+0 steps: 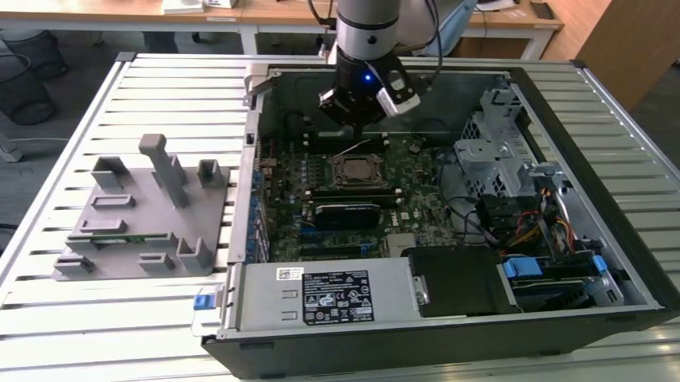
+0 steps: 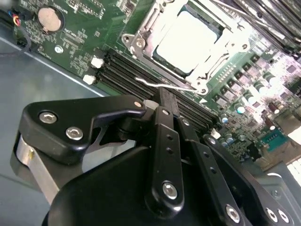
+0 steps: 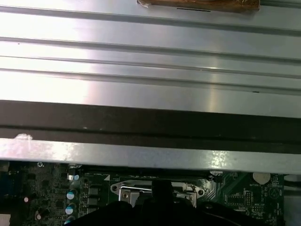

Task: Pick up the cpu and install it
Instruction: 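Install the first cpu locking lever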

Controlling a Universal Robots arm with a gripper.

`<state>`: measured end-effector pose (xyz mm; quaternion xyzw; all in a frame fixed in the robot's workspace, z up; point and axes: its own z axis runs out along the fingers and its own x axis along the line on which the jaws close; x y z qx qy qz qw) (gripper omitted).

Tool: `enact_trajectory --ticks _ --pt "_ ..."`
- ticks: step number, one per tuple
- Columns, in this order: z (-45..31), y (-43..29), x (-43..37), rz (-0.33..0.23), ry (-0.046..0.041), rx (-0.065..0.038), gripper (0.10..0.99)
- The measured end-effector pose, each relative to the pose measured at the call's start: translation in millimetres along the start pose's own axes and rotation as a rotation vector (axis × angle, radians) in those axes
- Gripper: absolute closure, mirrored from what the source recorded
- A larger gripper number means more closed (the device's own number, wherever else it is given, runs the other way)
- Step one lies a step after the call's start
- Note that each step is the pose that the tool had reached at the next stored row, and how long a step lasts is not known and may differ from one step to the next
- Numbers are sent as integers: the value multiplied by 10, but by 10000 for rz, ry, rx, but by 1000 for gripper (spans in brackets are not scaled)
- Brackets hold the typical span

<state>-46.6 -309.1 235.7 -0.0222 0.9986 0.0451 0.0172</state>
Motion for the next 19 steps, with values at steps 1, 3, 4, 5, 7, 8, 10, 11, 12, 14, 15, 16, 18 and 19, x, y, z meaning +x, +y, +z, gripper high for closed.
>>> enact_trajectory --ticks 1,3,4,5,7,8,10,11,12,14,15,16,18,19 --pt "9 -1 -4 11 -1 3 980" --pt "27 -3 -6 43 -2 33 980" --pt "36 -4 -6 63 -3 66 980" --pt "45 -4 -7 84 -4 95 980" --pt "62 -5 -12 110 -5 107 980" --pt "70 -3 -17 113 -6 107 980" --pt "83 4 -31 113 -5 109 980" --pt "90 8 -38 114 -6 107 980" --pt "96 14 -44 116 -6 107 980" --pt "108 28 -56 117 -6 107 980" --pt "114 34 -61 116 -6 107 980" --pt "122 39 -65 117 -7 106 980" --pt "139 45 -76 115 -7 105 980" --pt "147 44 -81 117 -7 106 980"
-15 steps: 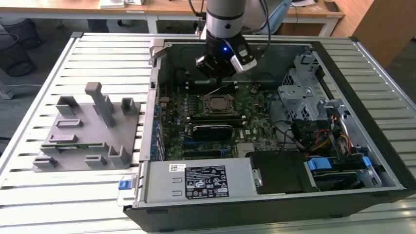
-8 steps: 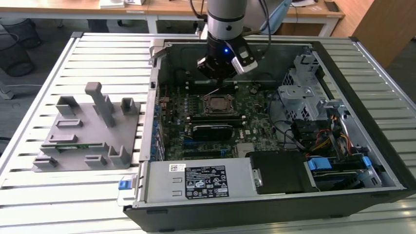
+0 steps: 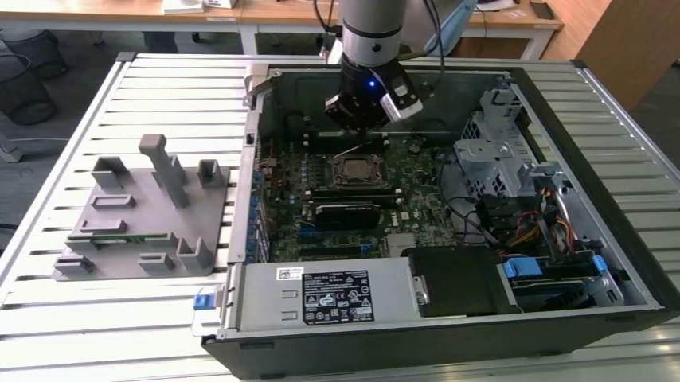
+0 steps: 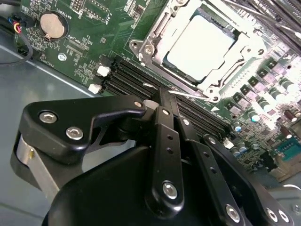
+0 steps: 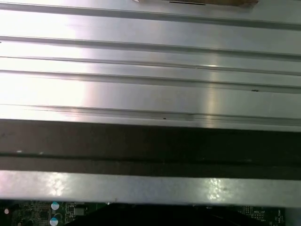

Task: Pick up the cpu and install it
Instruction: 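Install the first cpu locking lever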

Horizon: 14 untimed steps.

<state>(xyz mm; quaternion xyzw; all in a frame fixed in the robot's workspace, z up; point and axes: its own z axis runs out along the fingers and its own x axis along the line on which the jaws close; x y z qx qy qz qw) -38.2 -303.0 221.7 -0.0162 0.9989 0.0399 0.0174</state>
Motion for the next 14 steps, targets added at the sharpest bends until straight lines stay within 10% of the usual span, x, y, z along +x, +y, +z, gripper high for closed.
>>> enact_trajectory --ticks 14 --pt "127 -12 -57 31 -1 4 980"
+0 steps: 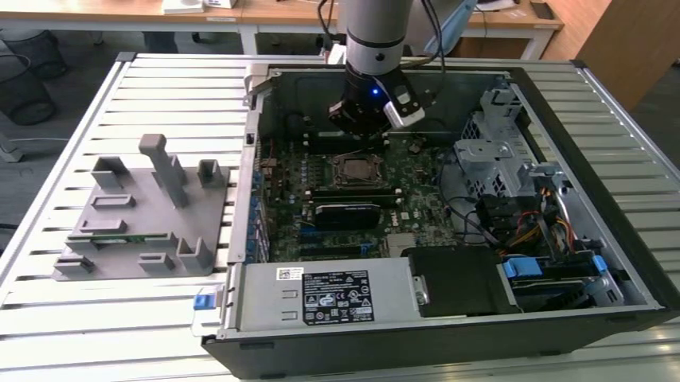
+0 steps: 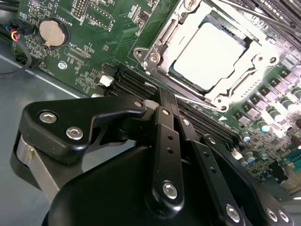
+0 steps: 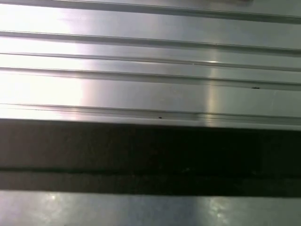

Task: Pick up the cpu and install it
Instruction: 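Install the first cpu locking lever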

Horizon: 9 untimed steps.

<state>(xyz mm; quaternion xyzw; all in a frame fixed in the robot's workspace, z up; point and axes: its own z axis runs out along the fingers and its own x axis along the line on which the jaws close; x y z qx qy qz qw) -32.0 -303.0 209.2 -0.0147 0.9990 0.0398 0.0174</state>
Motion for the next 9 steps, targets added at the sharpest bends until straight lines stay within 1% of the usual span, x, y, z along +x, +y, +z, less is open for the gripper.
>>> enact_trajectory --ticks 9 --pt "64 -8 -32 6 -1 3 980"
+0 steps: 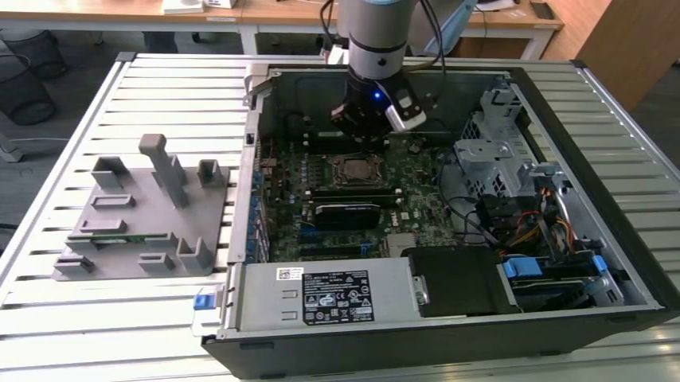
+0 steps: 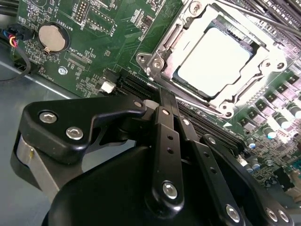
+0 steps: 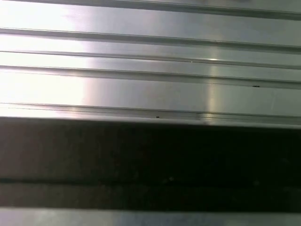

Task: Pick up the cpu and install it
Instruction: 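Install the first cpu locking lever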

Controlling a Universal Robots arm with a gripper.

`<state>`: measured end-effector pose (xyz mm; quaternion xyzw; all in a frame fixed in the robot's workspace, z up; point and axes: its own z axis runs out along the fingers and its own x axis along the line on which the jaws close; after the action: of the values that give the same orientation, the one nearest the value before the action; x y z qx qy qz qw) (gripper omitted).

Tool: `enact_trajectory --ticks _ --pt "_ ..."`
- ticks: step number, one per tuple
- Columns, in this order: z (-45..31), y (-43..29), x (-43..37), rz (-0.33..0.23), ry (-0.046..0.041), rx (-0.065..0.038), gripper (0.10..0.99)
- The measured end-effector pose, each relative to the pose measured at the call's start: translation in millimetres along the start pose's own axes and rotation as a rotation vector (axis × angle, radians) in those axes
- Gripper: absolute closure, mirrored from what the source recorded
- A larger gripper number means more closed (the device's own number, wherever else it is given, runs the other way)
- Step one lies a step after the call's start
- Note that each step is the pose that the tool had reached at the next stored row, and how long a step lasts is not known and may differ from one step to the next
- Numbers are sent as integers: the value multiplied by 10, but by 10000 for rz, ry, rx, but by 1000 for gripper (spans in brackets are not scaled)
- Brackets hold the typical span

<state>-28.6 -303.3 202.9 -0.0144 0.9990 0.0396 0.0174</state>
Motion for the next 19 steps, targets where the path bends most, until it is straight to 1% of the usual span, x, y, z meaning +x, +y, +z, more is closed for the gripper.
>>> enact_trajectory --ticks 7,15,17,19 --pt "36 -7 -3 0 0 21 980" --pt "26 -5 -4 -2 0 42 980" --pt "25 -6 -4 -2 -1 60 980" --pt "24 -6 -3 -3 4 123 980"
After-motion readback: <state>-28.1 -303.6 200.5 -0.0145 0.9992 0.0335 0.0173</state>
